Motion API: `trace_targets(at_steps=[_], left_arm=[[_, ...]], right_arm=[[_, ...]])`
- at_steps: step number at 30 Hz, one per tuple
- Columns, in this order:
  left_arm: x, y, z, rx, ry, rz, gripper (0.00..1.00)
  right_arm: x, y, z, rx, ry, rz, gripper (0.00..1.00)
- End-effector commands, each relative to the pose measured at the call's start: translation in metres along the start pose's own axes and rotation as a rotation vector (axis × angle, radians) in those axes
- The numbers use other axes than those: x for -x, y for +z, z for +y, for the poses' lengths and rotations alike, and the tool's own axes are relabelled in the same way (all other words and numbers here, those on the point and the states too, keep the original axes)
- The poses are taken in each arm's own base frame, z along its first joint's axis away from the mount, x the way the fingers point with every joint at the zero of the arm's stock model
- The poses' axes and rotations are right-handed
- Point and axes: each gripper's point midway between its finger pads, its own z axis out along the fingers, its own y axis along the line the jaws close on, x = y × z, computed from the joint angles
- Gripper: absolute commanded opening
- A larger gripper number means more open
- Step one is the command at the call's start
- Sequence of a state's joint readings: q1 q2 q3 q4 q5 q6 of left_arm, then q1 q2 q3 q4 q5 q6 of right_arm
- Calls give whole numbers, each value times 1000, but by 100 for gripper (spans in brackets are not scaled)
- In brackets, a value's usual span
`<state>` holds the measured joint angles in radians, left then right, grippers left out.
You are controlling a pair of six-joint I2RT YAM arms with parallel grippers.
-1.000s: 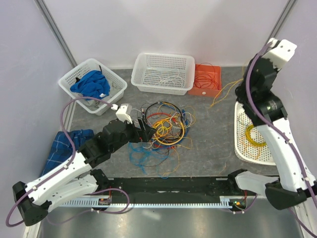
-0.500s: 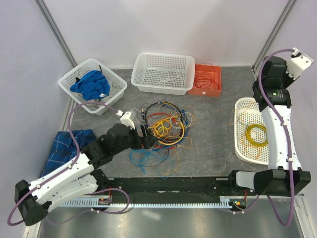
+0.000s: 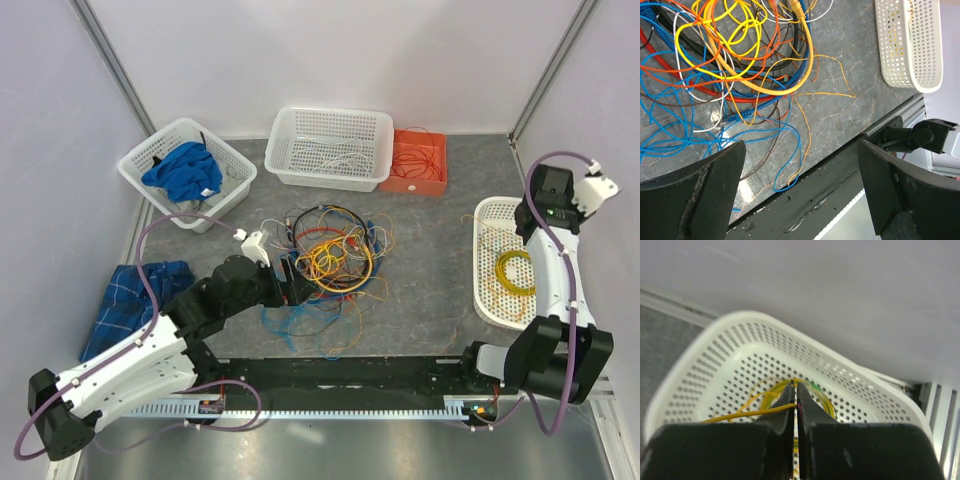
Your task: Untangle the cables
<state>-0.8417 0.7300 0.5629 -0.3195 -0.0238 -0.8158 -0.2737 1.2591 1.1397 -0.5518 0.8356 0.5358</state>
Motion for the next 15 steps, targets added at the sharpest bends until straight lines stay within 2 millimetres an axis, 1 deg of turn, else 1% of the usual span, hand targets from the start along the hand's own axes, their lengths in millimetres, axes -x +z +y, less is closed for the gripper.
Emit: trace_targets(at_steps=[1, 2, 3, 4, 5, 6, 7, 8, 9, 10, 11, 12, 13, 15], left_arm=[[1, -1, -6, -33, -45, -12, 100], [-1, 0, -4, -30, -46, -6, 100], [-2, -1, -4, -30, -49, -6, 100], [-3, 0, -2, -26, -55, -1, 100], [-4, 1, -3, -27, -57, 0, 100], [-4, 1, -3, -27, -59, 0, 100], [-4, 1, -2, -24, -62, 1, 100], [-5, 2, -1, -21, -63, 4, 100], [-5, 3, -1, -22, -63, 5, 100], [-4, 3, -3, -24, -65, 3, 100], [-4, 4, -3, -23, -65, 4, 100], [-4, 5, -2, -16, -65, 6, 100], [-3, 5, -3, -17, -63, 3, 100], [-1, 7, -3, -10, -61, 2, 100]], right_arm=[[-44, 15, -9, 2, 42, 94, 0], [-59, 18, -13, -3, 25, 118, 2], [-63, 19, -12, 4, 24, 125, 13], [-70, 19, -10, 19, 25, 146, 36], [-72, 17, -8, 34, 28, 154, 45], [-64, 13, -5, 66, 63, 133, 54], [-65, 7, 1, 113, 92, 138, 60], [-60, 2, 5, 152, 118, 121, 69], [-41, -10, 10, 211, 179, 67, 73], [-38, -20, 19, 258, 194, 57, 78], [-32, -27, 24, 288, 210, 47, 79], [-29, -34, 29, 313, 212, 45, 80], [-26, -46, 40, 356, 206, 46, 80], [-28, -59, 51, 397, 199, 55, 81]])
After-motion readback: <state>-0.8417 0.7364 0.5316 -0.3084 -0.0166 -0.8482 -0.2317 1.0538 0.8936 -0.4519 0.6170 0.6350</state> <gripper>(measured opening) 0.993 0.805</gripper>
